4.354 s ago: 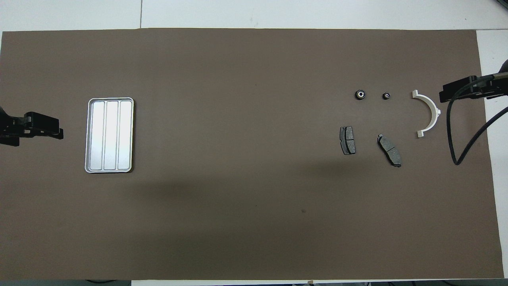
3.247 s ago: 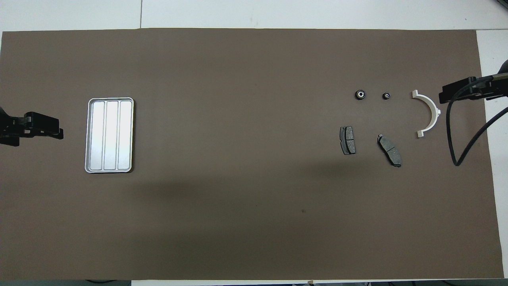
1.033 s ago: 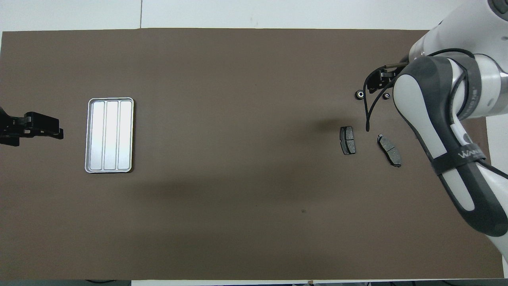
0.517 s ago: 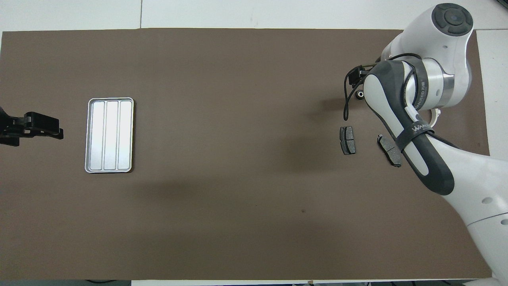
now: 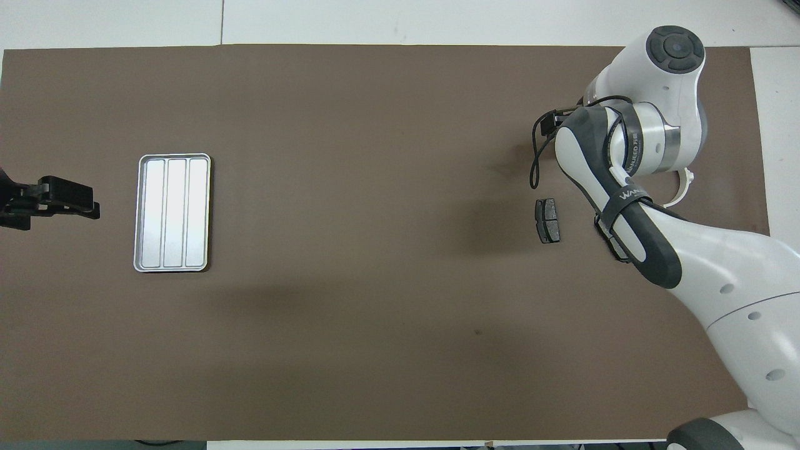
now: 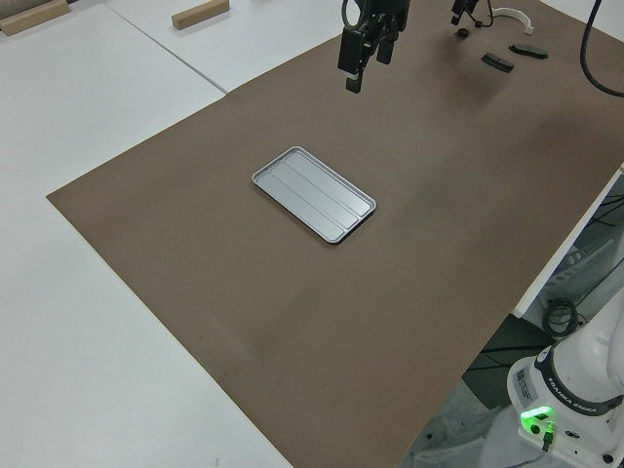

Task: Pick bearing gear from pile to tray
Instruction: 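Reach the right gripper down and grasp the nearer small dark bearing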

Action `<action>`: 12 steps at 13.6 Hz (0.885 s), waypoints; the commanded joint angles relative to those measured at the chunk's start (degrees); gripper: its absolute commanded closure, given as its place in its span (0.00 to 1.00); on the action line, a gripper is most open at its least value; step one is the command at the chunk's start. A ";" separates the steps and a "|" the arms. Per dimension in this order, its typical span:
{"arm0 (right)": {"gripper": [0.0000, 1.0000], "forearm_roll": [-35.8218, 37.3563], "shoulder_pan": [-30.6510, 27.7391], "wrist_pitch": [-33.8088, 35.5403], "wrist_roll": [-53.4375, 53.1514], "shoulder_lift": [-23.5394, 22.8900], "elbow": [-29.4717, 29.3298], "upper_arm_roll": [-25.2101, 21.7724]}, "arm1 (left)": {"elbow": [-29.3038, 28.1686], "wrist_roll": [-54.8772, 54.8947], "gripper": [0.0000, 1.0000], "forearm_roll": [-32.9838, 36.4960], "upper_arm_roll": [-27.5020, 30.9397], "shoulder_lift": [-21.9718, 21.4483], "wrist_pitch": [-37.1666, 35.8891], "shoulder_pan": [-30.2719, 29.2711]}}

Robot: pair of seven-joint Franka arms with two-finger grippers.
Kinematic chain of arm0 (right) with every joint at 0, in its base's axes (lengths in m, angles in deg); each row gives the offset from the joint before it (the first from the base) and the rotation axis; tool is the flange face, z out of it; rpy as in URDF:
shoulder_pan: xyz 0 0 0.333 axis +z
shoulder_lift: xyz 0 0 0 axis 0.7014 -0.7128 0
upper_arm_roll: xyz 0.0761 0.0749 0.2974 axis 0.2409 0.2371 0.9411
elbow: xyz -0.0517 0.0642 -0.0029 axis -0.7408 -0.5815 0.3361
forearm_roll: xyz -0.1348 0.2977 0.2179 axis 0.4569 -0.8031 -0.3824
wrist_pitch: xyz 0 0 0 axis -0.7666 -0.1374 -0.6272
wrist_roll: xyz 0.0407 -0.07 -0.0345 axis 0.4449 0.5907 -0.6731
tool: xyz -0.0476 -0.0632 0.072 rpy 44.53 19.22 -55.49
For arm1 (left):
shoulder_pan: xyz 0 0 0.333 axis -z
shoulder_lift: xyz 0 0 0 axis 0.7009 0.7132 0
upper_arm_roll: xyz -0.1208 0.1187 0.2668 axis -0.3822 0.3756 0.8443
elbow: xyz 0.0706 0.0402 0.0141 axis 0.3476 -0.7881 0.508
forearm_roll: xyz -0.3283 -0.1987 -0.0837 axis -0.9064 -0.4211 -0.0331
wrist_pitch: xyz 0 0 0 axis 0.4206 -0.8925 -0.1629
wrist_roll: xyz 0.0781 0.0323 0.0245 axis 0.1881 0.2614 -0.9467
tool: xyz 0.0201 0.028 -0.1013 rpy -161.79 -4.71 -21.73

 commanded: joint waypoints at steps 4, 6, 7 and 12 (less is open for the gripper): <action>0.03 1.01 -1.02 0.80 -0.55 -2.88 -1.42 0.73 | -0.18 0.13 0.00 -0.49 0.52 -0.77 -0.99 0.50; 0.05 1.10 -1.02 1.68 -0.55 -2.88 -1.42 0.73 | -0.18 0.13 0.00 -0.49 0.52 -0.69 -0.99 0.50; 0.07 1.01 -1.11 2.99 -0.46 -2.88 -1.42 0.73 | -0.18 0.13 0.00 -0.49 0.52 -0.69 -0.99 0.58; 0.13 1.10 -1.02 7.13 -0.46 -2.79 -2.74 0.73 | -0.18 0.13 0.00 -0.49 0.52 -0.78 -0.99 0.50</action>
